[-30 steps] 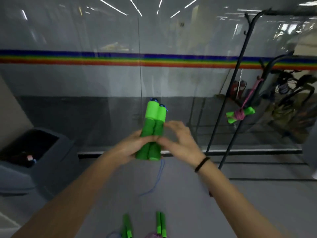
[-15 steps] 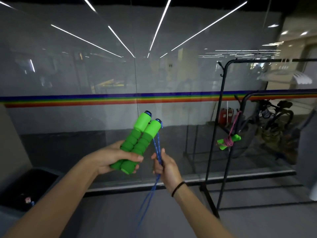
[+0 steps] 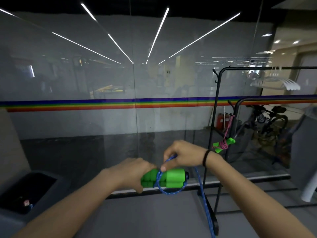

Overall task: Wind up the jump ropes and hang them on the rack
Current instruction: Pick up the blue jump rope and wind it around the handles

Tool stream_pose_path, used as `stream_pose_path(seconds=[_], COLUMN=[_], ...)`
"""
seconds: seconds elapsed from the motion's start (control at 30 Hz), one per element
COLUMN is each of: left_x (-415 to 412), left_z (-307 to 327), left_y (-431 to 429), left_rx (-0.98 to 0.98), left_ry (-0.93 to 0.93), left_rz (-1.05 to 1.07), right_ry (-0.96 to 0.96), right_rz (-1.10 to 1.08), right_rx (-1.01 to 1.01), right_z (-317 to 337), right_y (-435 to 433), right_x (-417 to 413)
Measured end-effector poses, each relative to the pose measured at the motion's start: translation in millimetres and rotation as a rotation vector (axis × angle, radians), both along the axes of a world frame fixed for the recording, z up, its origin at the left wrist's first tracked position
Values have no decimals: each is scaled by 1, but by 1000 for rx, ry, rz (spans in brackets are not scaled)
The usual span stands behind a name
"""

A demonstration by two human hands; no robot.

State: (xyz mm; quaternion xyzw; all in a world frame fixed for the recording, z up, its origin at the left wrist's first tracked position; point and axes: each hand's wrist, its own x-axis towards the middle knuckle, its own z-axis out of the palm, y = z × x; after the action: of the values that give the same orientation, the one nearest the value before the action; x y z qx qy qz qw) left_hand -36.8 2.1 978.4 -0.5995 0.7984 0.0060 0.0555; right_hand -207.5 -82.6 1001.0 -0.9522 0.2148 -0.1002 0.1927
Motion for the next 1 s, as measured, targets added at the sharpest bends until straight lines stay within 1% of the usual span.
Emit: stream_pose_path(seconds=[0.07,0.1,0.13,0.2,0.27,0.3,0.37,0.43,0.47,0.5,0.53,0.57,0.63,0.7,0.77,0.83,0.9,1.0], left_x=[4,6,7,9,10,10,10,12,15,19,22,24,27,31,36,38,31,17], left_z=[7,8,7,2,-3,-5,-5,-3,-3,-4,-6,-10,-19,-25,-28,-26,-21,-12], left_y=[1,1,0,-4,-7,-7,-9,-14,-16,-18,-20,-21,-21,-18,-14,-6,0,6], left_rx=[-6,-5,-2,20,2,-29,-111,-185,-210,-235,-261,-291,-376,-428,-388,-356,-347,-275], left_ry=[96,168,275,556,808,934,1185,1389,1448,1455,1409,1318,1056,821,695,571,392,96], left_rz=[-45,-63,-79,-102,-71,-34,80,225,286,332,368,392,391,330,301,313,306,220], right_ry=[-183,-258,-323,-442,-574,-579,-531,-444,-388,-323,-249,-170,-49,7,29,56,65,81], right_rz=[-31,-12,8,22,-113,-160,-140,-173,-182,-170,-154,-117,-63,-60,-72,-71,-38,27], right_rx=[290,421,551,737,860,868,799,636,544,425,282,116,-143,-286,-347,-356,-341,-370], right_z=[-8,-14,-19,-32,-47,-56,-68,-74,-74,-72,-65,-57,-37,-20,-7,4,10,18], right_y=[-11,-15,-16,-17,-17,-17,-14,-5,1,7,12,18,29,32,27,23,21,18], right_x=[-8,-10,-13,-17,-15,-14,-10,-8,-7,-6,-5,-3,0,2,3,3,7,16])
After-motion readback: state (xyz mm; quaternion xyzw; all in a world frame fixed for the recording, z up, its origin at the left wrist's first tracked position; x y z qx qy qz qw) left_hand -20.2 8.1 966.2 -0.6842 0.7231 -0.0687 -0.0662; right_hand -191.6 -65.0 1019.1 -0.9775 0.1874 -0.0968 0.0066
